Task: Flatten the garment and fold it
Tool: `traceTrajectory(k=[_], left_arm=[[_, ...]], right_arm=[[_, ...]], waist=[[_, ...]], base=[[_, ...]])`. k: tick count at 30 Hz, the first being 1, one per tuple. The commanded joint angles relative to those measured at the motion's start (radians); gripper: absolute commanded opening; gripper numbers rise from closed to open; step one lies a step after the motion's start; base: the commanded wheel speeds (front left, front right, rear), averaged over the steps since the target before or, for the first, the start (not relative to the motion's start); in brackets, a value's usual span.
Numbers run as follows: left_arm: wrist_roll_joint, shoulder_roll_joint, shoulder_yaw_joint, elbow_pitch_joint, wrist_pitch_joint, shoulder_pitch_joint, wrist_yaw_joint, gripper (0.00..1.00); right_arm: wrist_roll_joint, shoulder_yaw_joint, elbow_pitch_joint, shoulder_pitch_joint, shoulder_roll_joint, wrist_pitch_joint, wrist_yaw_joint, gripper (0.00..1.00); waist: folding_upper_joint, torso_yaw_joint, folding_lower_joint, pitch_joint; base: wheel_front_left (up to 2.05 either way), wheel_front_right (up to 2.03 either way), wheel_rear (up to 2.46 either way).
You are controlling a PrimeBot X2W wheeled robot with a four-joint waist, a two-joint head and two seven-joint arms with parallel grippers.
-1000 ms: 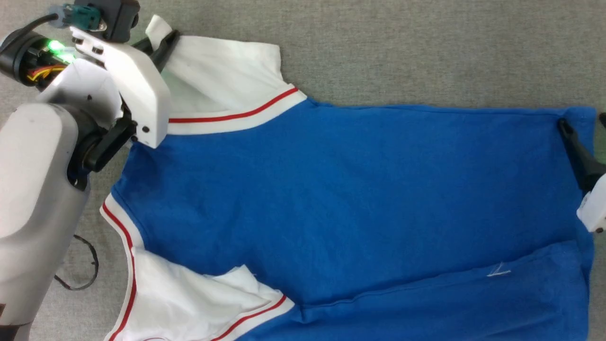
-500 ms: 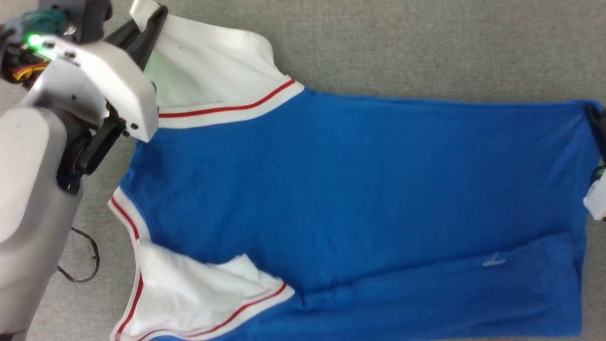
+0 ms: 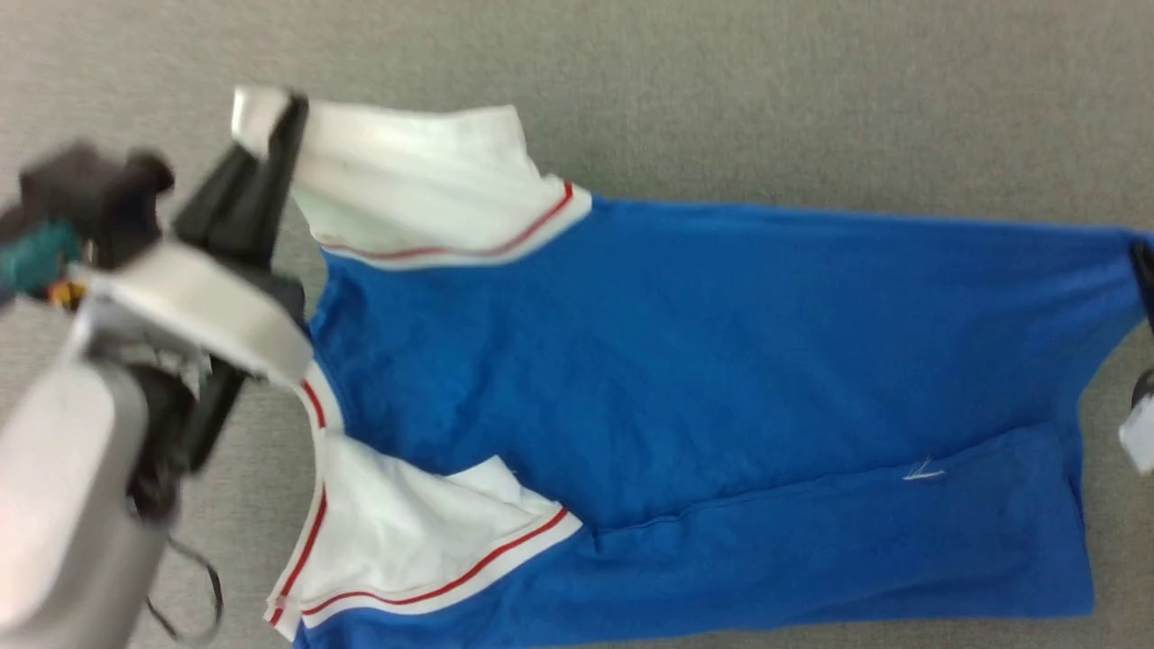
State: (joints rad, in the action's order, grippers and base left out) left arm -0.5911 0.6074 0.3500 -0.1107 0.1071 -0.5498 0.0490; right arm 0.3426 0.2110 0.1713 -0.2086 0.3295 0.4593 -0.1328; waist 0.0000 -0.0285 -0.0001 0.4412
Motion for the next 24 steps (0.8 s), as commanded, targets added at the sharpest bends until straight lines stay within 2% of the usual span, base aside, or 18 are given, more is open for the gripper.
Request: traceTrajectory(k=[1, 8, 12, 19, 24], left_arm=[[-0.015, -0.001, -0.016, -0.035, -0.026, 0.060, 0.022, 0.00], [-0.052, 0.001, -0.058, -0.166, -0.113, 0.318, 0.085, 0.00], [-0.083, -0.022, -0.065, -0.197, -0.161, 0.467, 0.112, 0.00], [-0.141, -0.066, -0.030, -0.164, -0.197, 0.652, 0.115, 0.00], [-0.161, -0.084, 0.001, -0.085, -0.191, 0.689, 0.102, 0.00]], right_arm=[[-0.004, 0.011, 0.014, 0.036, -0.012, -0.012, 0.002, 0.00], [0.006, 0.045, 0.057, 0.181, -0.078, -0.039, 0.002, 0.00], [0.012, 0.056, 0.052, 0.255, -0.122, -0.052, 0.002, 0.00], [0.018, 0.078, 0.030, 0.368, -0.182, -0.057, 0.002, 0.00], [0.009, 0.080, 0.005, 0.421, -0.185, -0.052, 0.002, 0.00]], waist=[[0.0000, 0.030, 0.0001, -0.065], [0.0000, 0.042, 0.0001, -0.135], [0.0000, 0.040, 0.0001, -0.167], [0.0000, 0.039, 0.0001, -0.197], [0.0000, 0.038, 0.0001, -0.203]], base=[[0.00, 0.00, 0.00], [0.00, 0.00, 0.00], [0.00, 0.00, 0.00], [0.00, 0.00, 0.00], [0.00, 0.00, 0.00]])
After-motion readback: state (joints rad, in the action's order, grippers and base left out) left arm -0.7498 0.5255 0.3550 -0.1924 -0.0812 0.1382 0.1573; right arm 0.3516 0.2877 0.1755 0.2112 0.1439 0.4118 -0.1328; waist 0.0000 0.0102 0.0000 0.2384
